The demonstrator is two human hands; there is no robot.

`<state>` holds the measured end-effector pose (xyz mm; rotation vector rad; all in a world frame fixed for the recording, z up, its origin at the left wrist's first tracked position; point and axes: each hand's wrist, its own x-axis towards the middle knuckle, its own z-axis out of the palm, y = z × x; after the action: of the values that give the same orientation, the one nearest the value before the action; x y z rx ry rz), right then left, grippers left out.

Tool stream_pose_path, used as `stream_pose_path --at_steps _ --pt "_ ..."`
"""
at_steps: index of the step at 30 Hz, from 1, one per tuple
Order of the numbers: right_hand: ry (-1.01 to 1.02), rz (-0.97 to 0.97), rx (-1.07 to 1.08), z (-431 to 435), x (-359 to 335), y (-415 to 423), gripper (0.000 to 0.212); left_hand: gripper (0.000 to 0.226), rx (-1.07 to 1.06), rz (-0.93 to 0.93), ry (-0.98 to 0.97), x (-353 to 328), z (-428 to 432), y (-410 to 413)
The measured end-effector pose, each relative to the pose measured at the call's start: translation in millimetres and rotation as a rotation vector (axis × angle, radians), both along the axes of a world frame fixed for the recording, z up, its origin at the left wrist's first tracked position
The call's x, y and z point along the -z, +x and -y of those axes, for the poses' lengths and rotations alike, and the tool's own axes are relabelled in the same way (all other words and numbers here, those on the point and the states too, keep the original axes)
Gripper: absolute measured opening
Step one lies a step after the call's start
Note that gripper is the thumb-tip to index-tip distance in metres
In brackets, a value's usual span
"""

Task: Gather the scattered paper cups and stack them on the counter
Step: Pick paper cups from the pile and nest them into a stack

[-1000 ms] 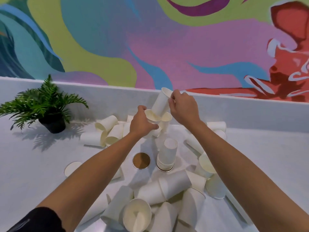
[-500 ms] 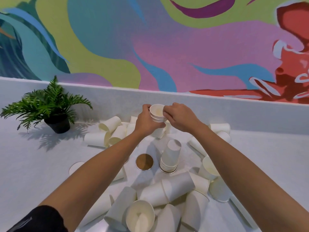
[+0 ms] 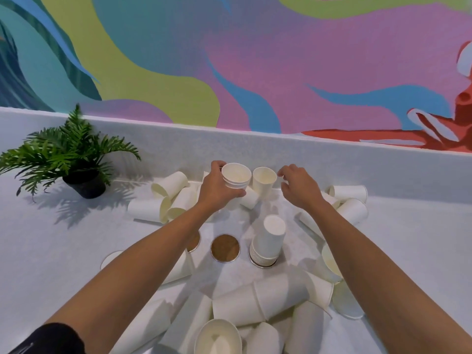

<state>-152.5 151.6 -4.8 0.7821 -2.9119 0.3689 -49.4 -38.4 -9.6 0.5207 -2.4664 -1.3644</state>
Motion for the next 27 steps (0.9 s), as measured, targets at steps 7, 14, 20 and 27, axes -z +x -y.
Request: stream_pose_path --at_steps 7,14,20,27 --pt "0.274 0.011 -0.1 28 35 -8 0.047 0.085 0.052 0.005 0.003 14 5 -4" --pt "0.271 -0.018 -0.043 32 43 -10 0.027 0.082 0.084 0.029 0.005 24 7 -3" --pt "-0.248 -0.153 0.07 28 0 -2 0.026 0.08 0.086 0.033 0.011 22 6 -3" --pt "-0.722 -0.103 -0.048 33 -42 23 0.028 0.078 0.08 0.036 0.073 19 -5 -1"
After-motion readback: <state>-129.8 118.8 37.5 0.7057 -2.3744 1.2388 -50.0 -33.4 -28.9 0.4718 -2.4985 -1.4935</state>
